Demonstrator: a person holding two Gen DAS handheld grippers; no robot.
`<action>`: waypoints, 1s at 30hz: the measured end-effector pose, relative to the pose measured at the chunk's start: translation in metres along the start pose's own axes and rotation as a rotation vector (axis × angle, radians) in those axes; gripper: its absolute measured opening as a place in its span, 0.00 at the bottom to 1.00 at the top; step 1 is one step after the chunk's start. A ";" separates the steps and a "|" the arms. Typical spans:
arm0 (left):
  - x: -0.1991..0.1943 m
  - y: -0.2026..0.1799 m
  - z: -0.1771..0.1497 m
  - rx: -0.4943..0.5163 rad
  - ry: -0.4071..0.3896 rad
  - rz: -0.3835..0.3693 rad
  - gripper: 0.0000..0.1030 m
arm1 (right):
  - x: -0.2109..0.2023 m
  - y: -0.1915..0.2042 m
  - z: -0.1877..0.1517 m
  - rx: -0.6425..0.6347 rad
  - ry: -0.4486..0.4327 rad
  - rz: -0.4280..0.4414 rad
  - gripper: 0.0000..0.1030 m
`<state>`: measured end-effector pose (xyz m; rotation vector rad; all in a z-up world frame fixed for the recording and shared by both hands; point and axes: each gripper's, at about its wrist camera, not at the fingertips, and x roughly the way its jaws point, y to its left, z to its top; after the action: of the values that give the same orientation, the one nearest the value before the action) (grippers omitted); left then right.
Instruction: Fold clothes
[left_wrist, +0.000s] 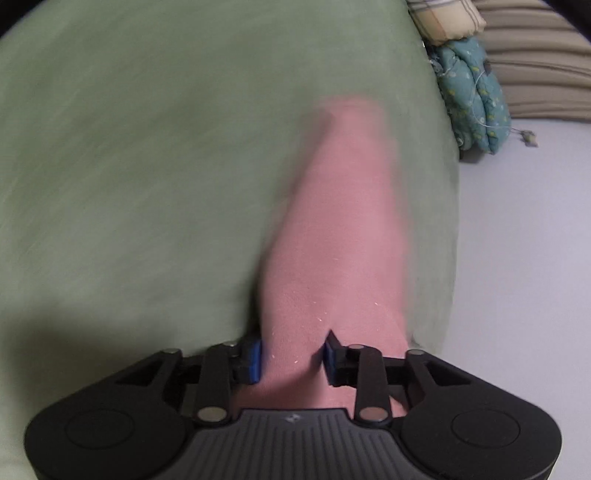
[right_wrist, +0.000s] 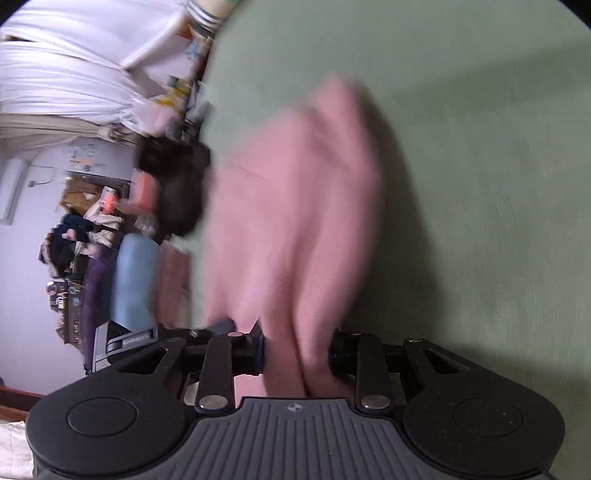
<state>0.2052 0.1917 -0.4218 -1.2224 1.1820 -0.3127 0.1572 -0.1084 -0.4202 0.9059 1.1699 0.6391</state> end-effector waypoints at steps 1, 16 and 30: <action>-0.007 0.007 -0.006 -0.033 -0.016 -0.037 0.35 | -0.005 -0.006 -0.005 0.028 -0.023 0.033 0.29; -0.079 -0.067 -0.008 0.314 -0.140 0.172 0.42 | -0.074 -0.003 0.058 -0.075 -0.173 -0.022 0.42; 0.015 -0.067 0.000 0.377 -0.068 0.130 0.46 | 0.017 0.036 0.123 -0.376 -0.211 -0.180 0.14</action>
<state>0.2371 0.1547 -0.3734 -0.8185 1.0797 -0.3747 0.2809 -0.1081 -0.3830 0.5272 0.8911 0.5764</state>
